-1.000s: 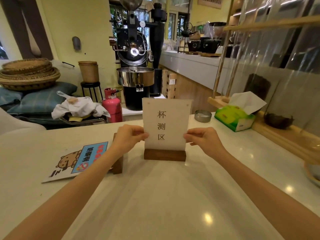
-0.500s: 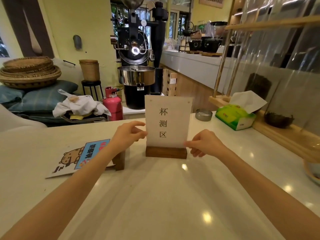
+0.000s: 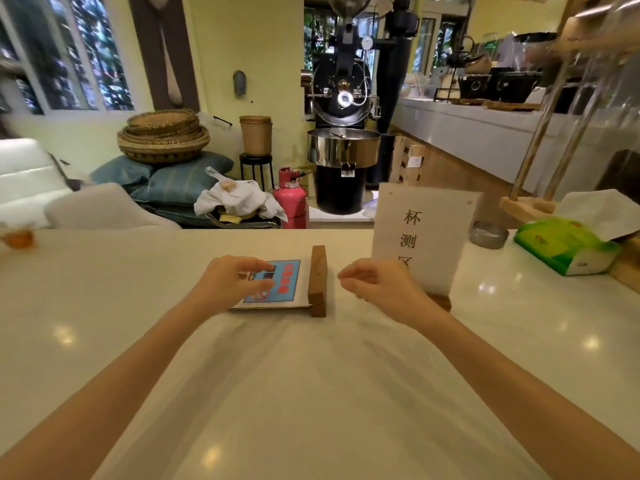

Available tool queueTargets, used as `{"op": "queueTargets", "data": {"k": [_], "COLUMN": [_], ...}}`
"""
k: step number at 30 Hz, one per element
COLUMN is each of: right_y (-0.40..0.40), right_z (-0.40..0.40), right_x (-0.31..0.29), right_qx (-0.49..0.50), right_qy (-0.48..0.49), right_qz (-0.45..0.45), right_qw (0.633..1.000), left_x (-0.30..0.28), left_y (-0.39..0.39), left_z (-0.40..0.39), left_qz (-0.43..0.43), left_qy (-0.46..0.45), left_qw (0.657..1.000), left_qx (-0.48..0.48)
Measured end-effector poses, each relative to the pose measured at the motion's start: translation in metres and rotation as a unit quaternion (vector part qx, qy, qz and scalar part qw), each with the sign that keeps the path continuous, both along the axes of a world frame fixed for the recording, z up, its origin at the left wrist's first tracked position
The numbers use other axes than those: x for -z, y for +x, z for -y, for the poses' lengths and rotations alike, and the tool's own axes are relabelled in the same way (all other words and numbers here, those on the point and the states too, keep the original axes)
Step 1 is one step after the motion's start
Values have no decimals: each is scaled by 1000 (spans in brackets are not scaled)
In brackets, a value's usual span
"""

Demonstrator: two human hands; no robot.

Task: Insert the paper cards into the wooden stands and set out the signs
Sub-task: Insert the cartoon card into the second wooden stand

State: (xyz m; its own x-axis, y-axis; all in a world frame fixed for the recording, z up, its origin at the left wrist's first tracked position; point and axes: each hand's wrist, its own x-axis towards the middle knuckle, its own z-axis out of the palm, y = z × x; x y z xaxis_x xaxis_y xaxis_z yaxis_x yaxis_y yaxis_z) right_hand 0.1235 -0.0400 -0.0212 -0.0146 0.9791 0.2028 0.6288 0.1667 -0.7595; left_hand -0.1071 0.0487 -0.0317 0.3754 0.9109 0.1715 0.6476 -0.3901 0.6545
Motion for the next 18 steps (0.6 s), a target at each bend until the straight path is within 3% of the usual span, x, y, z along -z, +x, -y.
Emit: {"op": "queueTargets", "data": {"k": [7,11,15,18], "right_y": [-28,-37,-60,-80], "right_z": [-22,-27,-30,-39], "right_x": [14,23,31,42], "right_qx": [7,-20,-77,-85], "right_qy": [33,80,215,237], "right_qz": [69,176,349,441], "right_qw": [997,981,909,862], "left_x": [23,34,42,47], "left_y": [-44,-48,-46,-46], "left_z": [8,6,6,4], "left_qz": [-10,-14,-48,-60], "left_qy": [27,43,52,74], "left_qw": [999,998,996,994], "left_qx": [-35,-54,-62,-57]}}
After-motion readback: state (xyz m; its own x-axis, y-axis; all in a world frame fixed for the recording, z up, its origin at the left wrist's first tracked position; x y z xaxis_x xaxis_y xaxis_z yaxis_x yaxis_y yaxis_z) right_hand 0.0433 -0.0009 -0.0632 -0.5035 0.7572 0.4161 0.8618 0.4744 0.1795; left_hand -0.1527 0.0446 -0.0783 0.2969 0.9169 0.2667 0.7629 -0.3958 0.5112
